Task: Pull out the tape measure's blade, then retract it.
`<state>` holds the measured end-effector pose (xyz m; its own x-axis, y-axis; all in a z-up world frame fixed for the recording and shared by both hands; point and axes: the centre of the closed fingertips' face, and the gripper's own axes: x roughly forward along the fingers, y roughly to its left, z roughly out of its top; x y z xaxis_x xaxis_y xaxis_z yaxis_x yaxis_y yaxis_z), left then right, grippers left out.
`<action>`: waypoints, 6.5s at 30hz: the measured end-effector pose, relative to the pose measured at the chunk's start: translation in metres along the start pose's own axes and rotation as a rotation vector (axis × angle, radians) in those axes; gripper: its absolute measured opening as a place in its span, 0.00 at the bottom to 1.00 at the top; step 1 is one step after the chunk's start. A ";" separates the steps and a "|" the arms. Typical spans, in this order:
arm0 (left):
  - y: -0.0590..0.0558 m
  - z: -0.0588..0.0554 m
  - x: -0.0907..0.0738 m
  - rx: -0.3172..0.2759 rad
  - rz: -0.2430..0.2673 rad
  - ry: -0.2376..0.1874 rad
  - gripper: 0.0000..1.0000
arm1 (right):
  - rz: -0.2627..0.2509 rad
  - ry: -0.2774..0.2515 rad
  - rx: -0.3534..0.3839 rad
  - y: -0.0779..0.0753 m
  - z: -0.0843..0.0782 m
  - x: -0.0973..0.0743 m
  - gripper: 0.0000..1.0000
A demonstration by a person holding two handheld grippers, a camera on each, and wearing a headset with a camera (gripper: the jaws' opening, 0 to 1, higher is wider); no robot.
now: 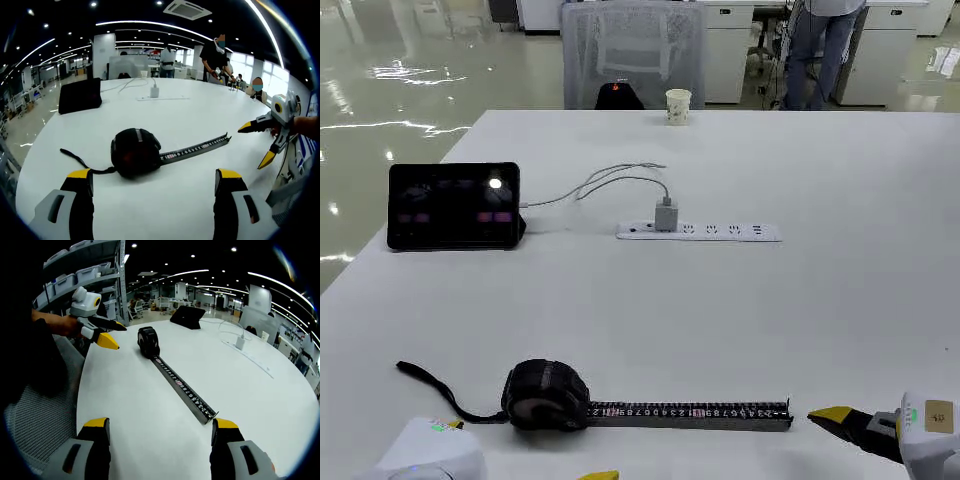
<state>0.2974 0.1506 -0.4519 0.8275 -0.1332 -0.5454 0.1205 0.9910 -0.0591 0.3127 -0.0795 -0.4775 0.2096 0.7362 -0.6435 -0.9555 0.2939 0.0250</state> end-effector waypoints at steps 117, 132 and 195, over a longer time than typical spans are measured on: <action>0.036 0.009 0.075 -0.087 0.160 0.089 0.56 | 0.110 0.075 -0.133 -0.077 -0.015 0.037 0.10; 0.037 0.009 0.075 -0.094 0.157 0.101 0.56 | 0.118 0.076 -0.123 -0.078 -0.016 0.037 0.09; 0.037 0.008 0.073 -0.132 0.136 0.109 0.56 | 0.149 0.066 -0.125 -0.066 0.002 0.059 0.10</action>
<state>0.3669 0.1775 -0.4872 0.7659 -0.0029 -0.6429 -0.0666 0.9943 -0.0838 0.3886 -0.0545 -0.5154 0.0541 0.7227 -0.6890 -0.9941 0.1038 0.0307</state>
